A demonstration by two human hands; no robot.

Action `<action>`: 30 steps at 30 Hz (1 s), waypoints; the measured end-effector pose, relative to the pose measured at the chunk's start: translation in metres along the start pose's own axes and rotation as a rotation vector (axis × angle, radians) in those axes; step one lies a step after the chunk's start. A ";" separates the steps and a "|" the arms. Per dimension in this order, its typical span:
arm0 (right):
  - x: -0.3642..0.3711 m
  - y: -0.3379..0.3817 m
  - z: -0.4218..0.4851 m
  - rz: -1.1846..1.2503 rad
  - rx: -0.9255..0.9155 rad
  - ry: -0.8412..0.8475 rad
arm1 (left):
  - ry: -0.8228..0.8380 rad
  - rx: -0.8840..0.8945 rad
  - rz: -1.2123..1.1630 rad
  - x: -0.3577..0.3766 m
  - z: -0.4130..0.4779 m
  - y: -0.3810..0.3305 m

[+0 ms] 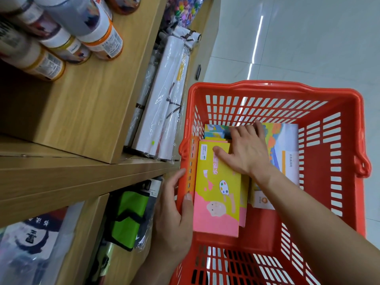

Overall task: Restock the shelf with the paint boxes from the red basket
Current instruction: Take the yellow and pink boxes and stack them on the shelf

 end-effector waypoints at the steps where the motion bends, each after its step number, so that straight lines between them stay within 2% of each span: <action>1: 0.003 0.002 -0.007 -0.005 -0.024 0.009 | -0.001 0.000 0.002 0.000 0.000 0.000; 4: 0.009 0.004 -0.017 0.000 -0.067 0.025 | 0.005 -0.009 -0.009 0.000 0.000 0.002; 9: 0.015 -0.001 0.009 -0.117 -0.110 0.193 | 0.015 -0.005 -0.012 0.000 0.001 0.002; 17: 0.008 -0.001 0.022 -0.107 -0.097 0.206 | 0.018 -0.028 -0.009 0.001 0.000 0.005; 23: 0.006 0.004 0.012 -0.167 -0.196 0.316 | 0.004 -0.007 -0.012 0.000 -0.001 0.001; 30: 0.008 0.015 -0.004 -0.091 -0.163 0.405 | 0.001 -0.013 -0.010 0.001 -0.002 0.000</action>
Point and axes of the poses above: each hand's wrist, its own z-axis towards the middle knuckle, its own x-axis out of the palm, y = z × x, the point moved 5 cm from there along z, towards the middle knuckle, and after that the axes turned 7 degrees about -y, right-handed, at the moved point
